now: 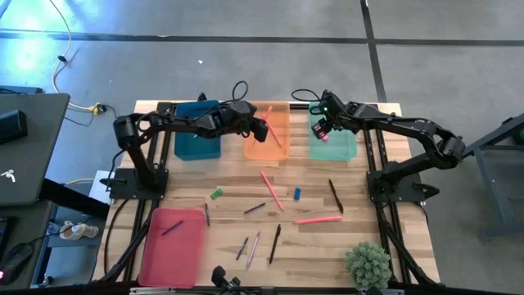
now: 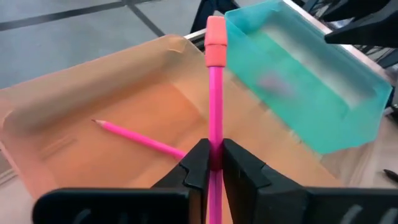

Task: Sort crayons/erasers/pens/pencils in bins
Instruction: Put the top left pencil into the orange bin, then put the top black pen into the blue bin

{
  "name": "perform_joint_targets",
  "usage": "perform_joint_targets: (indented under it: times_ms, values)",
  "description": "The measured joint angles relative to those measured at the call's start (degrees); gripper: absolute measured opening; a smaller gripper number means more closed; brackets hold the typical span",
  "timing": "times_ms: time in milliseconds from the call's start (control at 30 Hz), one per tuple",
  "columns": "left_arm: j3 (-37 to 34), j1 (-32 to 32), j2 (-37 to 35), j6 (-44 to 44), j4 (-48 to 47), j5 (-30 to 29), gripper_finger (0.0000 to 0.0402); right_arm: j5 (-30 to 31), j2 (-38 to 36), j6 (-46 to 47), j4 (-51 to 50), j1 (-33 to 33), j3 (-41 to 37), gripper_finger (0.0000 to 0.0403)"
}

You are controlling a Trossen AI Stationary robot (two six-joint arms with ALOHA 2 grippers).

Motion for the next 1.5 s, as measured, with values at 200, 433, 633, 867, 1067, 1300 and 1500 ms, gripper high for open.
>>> perform_joint_targets:
  times_ms: [200, 433, 633, 867, 1067, 1300, 1500]
  values:
    - [0.0, 0.0, 0.3, 1.2, 0.0, -0.3, 0.0059, 0.0, 0.0, 0.0, 0.0, 0.0, 0.0, 0.0181]
    - [0.0, 0.2, 0.3, 1.3, 0.1, -0.4, 0.0089, 0.0, 0.0, -0.1, 0.0, 0.0, 0.0, 0.0181]
    - [0.0, 0.3, -2.7, 5.6, 0.2, 0.0, 0.0099, -0.9, 0.0, -0.2, 0.0, 0.5, 0.0, 0.0181]
    - [0.0, 0.1, -10.2, 9.7, -6.3, 0.0, 0.0092, -1.1, 0.0, -0.6, 0.0, 4.1, 0.0, 0.0181]
    - [0.0, -0.6, -17.7, 14.4, -16.1, 0.0, 0.0092, -1.0, 0.0, 0.0, 0.0, 8.1, 0.0, 0.0181]
    - [0.0, -3.0, -25.1, 16.8, -28.0, -0.5, 0.0087, -1.0, 0.0, 0.4, 0.0, 13.5, 0.0, 0.0181]
    - [0.0, -6.9, -27.4, 17.4, -34.2, -0.6, 0.0085, -1.1, 0.0, 0.5, -0.2, 19.4, 0.0, 0.0181]
